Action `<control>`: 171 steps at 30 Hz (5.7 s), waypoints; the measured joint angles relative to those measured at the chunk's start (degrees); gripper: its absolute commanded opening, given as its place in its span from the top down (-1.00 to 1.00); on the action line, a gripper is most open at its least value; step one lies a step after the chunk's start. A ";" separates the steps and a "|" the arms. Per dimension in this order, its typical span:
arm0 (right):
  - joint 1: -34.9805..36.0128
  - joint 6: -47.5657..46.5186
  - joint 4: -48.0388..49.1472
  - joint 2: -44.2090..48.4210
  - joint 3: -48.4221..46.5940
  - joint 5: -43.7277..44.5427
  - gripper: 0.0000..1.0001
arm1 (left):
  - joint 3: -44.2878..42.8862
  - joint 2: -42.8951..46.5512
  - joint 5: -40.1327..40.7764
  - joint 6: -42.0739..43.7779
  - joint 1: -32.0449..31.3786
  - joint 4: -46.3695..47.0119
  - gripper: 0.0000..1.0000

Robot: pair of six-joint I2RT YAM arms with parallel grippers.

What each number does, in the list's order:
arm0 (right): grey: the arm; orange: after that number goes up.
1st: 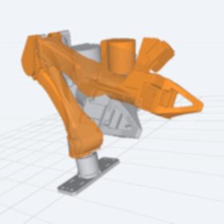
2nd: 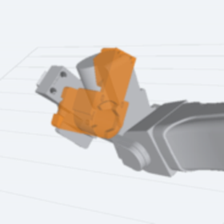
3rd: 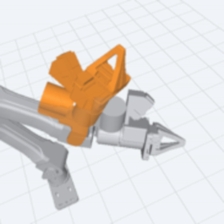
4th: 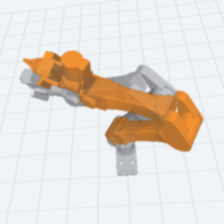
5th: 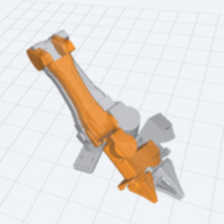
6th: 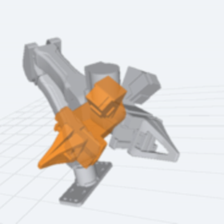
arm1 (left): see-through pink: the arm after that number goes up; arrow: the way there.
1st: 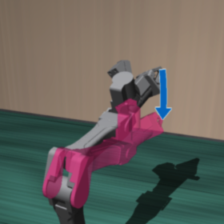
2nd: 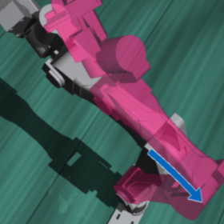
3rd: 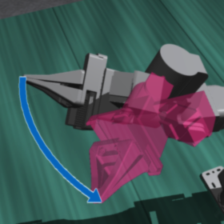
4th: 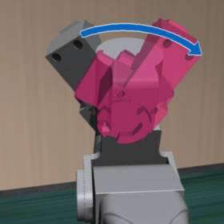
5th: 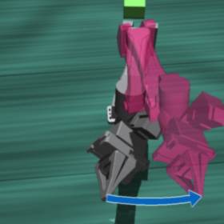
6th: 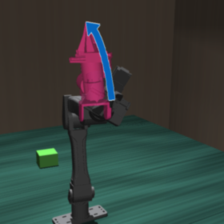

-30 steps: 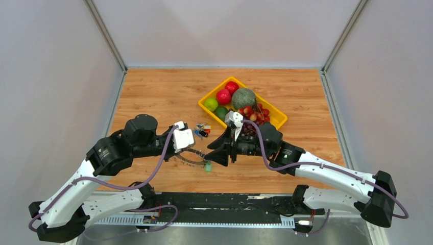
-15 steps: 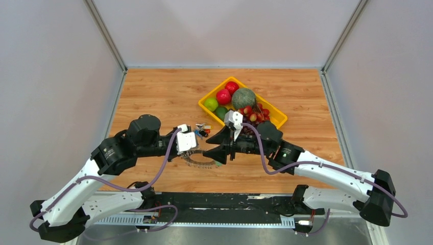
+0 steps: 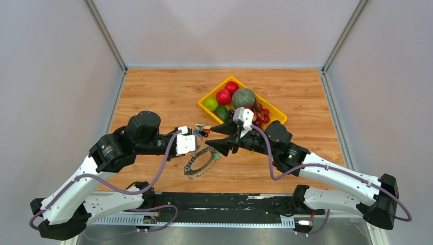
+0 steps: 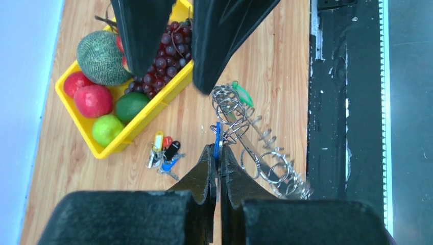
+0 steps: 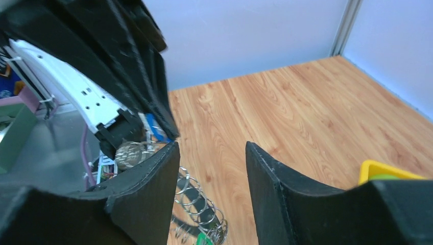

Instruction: Remove the keys from the keyring

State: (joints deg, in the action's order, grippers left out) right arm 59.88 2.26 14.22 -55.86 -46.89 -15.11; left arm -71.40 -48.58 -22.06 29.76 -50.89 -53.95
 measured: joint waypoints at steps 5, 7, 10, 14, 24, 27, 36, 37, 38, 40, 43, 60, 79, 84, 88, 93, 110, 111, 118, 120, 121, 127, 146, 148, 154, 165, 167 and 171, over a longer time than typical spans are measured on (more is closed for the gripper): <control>0.00 0.00 -1.51 -4.96 -1.16 1.44 -0.05 | -0.79 -0.09 -2.12 1.18 -0.11 -0.81 1.00; 0.00 0.02 -1.57 -6.51 -1.77 1.36 -0.04 | -0.79 -0.20 -2.43 1.70 -0.31 -1.36 1.00; 0.00 0.17 -1.88 -7.52 -2.27 0.37 -0.01 | -1.49 -0.63 -2.19 2.80 -0.81 -2.43 1.00; 0.13 0.70 -2.62 -7.54 -2.27 -2.51 0.03 | -3.41 -1.51 0.63 4.50 -1.40 -4.37 1.00; 1.95 1.29 -5.90 -5.97 -1.64 -5.46 0.04 | -5.49 -5.33 13.40 13.29 -6.43 -9.62 1.00; 1.95 1.16 -6.78 -3.43 -0.87 -4.37 0.02 | -6.03 -6.43 19.39 16.09 -8.76 -10.69 1.00; 1.95 0.63 -7.10 0.61 -0.66 2.10 -0.03 | -2.91 -3.82 37.86 24.15 -16.74 -10.67 1.00; 1.95 0.59 -7.17 0.61 -0.66 3.04 -0.04 | -2.16 -3.34 39.04 24.92 -17.51 -10.49 1.00; 1.95 0.55 -7.23 0.57 -0.66 4.00 -0.05 | -1.05 -2.67 40.79 26.23 -18.67 -10.36 1.00; 1.95 0.44 -7.26 0.44 -0.66 5.57 -0.04 | 0.57 -1.86 42.91 28.30 -20.22 -10.12 1.00; 1.95 0.42 -7.23 -0.42 -0.76 7.10 -0.04 | 2.16 -1.51 45.24 30.51 -21.68 -9.55 1.00; 4.59 8.37 -3.74 -6.95 2.38 6.21 0.13 | 3.48 -1.33 48.11 33.22 -23.28 -4.87 1.00; 13.22 6.78 0.07 -4.04 4.48 12.00 -0.06 | 3.50 -0.66 47.04 33.22 -23.34 -3.34 1.00; 13.22 2.60 -0.22 5.40 5.35 16.50 -0.10 | 3.50 1.03 45.53 33.57 -23.39 -2.93 1.00; 13.03 -1.77 -0.22 6.71 5.25 19.89 -0.09 | 3.50 1.60 44.09 33.68 -23.39 -2.64 1.00; 12.63 -5.62 -0.70 0.02 3.34 21.64 -0.07 | 3.50 2.23 41.97 33.68 -23.39 -1.97 1.00; 12.57 -8.83 4.57 -6.14 1.73 10.99 0.06 | 3.50 4.02 34.07 33.53 -23.39 0.31 1.00; 12.57 -9.09 4.96 -6.19 1.73 10.43 0.07 | 3.48 4.02 33.64 33.51 -23.39 0.37 1.00; 12.57 -10.34 6.36 -7.17 1.49 8.92 0.06 | 3.28 4.09 31.45 33.48 -23.39 1.11 1.00; 12.57 -10.43 6.38 -7.19 1.49 8.44 -0.01 | 3.06 4.20 30.97 33.51 -23.41 1.11 1.00; 12.57 -10.49 6.47 -7.19 1.49 8.04 -0.05 | 2.95 4.26 30.86 33.51 -23.41 1.14 1.00; 12.57 -10.40 6.29 -7.19 1.49 4.50 -0.13 | 2.69 5.05 30.91 33.53 -23.41 1.16 1.00; 12.57 -9.22 4.09 -1.64 3.54 0.96 -0.06 | 2.69 5.57 31.56 33.64 -23.41 1.14 1.00; 12.57 -9.25 3.41 -1.33 3.58 1.05 -0.07 | 2.69 5.57 31.56 33.64 -23.41 1.14 1.00; 12.57 -9.88 1.81 0.79 3.58 4.20 0.27 | 2.69 5.64 31.56 33.64 -23.41 1.14 1.00; 11.87 -10.49 0.50 -3.02 -0.68 20.48 1.00 | 2.69 5.95 30.71 33.64 -23.41 1.11 1.00; 11.54 -10.47 -0.04 -4.90 -1.60 21.79 1.00 | 2.69 5.95 30.51 33.64 -23.41 1.09 1.00; 11.23 -10.12 -1.36 -7.34 -2.23 21.70 1.00 | 2.69 5.95 30.47 33.62 -23.41 1.07 1.00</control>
State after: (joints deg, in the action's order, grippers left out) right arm 71.11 -7.86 12.86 -63.20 -49.12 6.59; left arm -68.71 -42.63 8.40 63.37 -74.30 -52.88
